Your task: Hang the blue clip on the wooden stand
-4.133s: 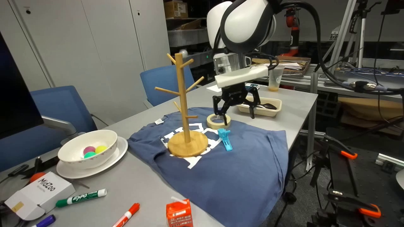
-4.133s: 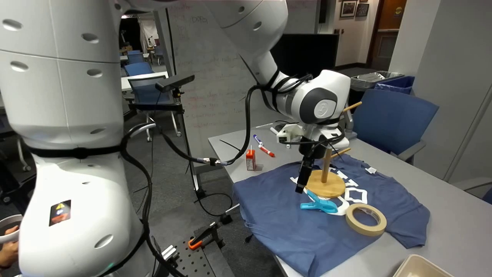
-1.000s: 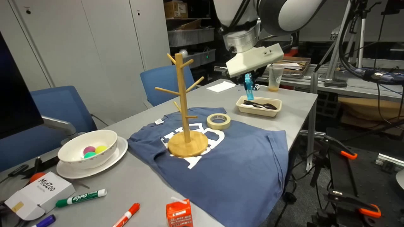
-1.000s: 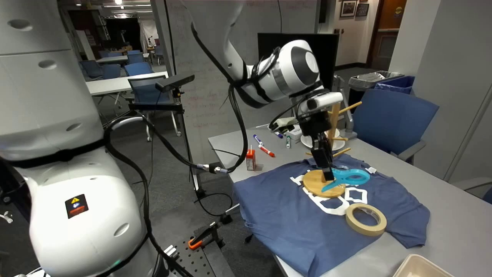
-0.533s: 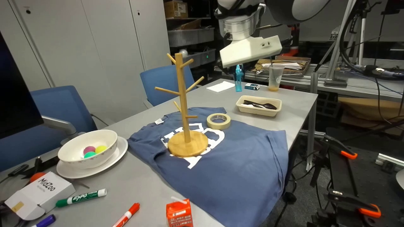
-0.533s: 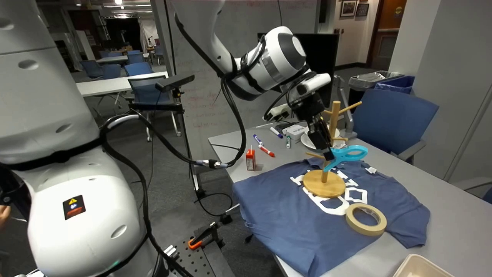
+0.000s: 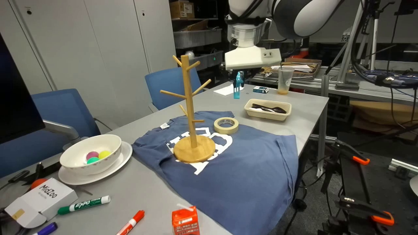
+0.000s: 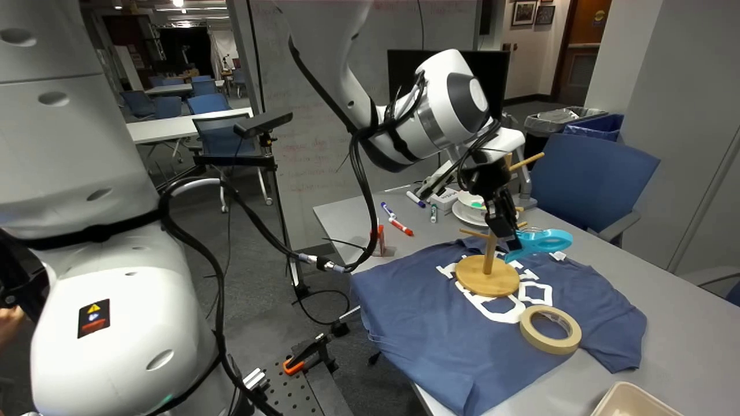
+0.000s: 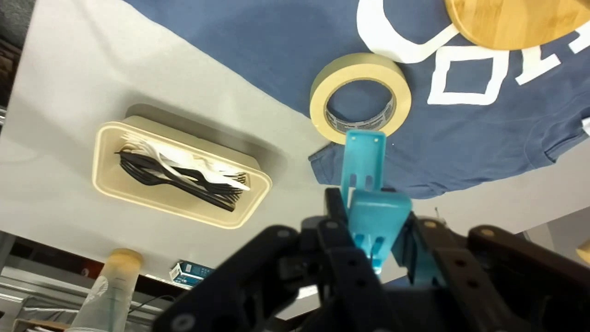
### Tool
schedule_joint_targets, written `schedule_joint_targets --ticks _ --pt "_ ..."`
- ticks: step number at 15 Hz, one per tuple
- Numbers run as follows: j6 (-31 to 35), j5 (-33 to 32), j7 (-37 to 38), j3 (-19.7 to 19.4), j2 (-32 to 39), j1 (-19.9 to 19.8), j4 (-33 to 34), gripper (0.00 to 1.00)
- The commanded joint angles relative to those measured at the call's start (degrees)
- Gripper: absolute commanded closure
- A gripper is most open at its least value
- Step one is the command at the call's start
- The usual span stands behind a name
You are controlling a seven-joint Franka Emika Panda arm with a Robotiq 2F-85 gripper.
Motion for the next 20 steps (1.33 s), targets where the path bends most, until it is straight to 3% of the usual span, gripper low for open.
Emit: schedule_joint_targets --ticks 1,7,16,17,20 --pt "3.60 -2.29 -0.84 -0.43 0.51 -1.27 0.26 0.94" --pt "5.08 -4.31 -14.89 -0.59 -2.12 -2.04 -0.70 0.94" --pt "15.49 -1.27 -33.84 -0.84 -3.59 -2.26 -2.75 0.94" --pt "13.17 -2.67 -29.91 -0.51 -2.10 -2.19 -0.90 0.74" --pt "14.09 -2.42 -31.54 -0.51 -2.10 -2.18 -1.54 0.74"
